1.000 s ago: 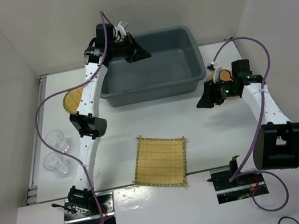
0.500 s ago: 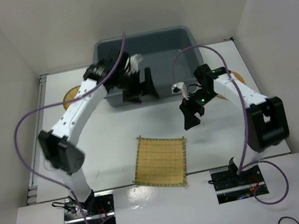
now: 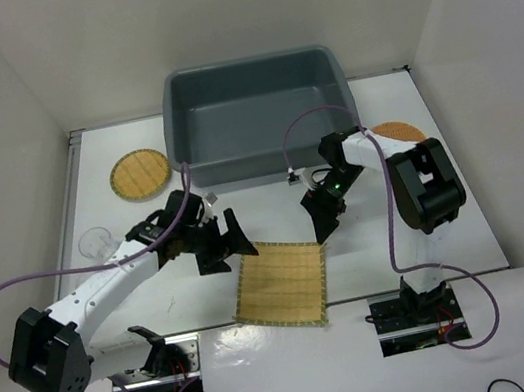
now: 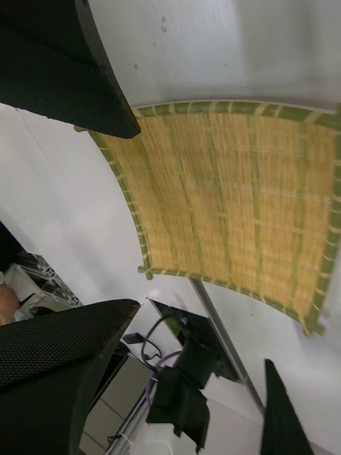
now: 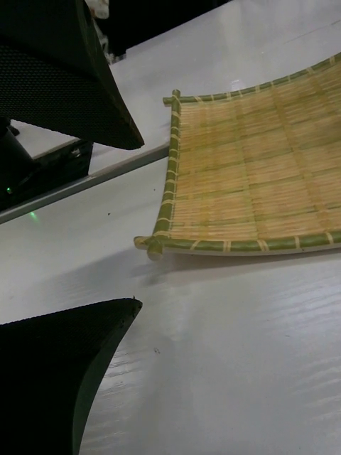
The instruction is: Place the mixed dishes into the plastic bin
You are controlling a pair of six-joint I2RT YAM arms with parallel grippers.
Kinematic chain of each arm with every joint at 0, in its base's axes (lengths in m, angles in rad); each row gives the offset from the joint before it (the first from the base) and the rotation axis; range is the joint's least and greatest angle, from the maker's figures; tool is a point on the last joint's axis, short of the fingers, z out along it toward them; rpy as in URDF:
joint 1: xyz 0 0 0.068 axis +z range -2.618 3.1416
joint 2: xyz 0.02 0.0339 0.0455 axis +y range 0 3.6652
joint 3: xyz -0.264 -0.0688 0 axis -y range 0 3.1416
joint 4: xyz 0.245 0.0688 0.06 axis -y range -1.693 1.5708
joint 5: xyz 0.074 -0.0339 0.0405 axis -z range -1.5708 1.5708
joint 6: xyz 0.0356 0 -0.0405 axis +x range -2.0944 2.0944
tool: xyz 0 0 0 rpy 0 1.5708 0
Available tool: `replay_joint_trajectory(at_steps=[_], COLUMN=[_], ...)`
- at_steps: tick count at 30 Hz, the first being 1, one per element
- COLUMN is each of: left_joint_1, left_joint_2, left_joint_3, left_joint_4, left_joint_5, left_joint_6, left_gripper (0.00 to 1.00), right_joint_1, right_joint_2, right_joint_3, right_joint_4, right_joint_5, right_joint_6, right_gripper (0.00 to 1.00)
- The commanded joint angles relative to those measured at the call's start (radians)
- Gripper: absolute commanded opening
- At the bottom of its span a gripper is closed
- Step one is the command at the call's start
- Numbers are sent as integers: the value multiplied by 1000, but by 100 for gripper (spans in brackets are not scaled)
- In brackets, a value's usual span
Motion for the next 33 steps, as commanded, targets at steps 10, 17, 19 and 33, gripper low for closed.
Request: replay_joint_trajectory(at_steps=[10,17,19,33], left_joint_1=[-65,-100,-100,-119], left_joint_2=[69,227,241,272], left_joint_3=[-238,-281,-292,-260], left_joint_4=[321,493,531,533], left_joint_5=[90,78,78,58], left_joint_6=[-88,-143,-164,-155], left_gripper=[100,100,100,100], right_joint_1=[48,160,183,219], right_joint_2=[191,267,307,326], right_joint_3=[58,91,101,81], right_joint_4=[-32,-103,-156,-177], right_joint_5=[10,-35,-56,-119], right_joint_6=[24,-28,-79,-99], right_gripper=[90,90,88,0])
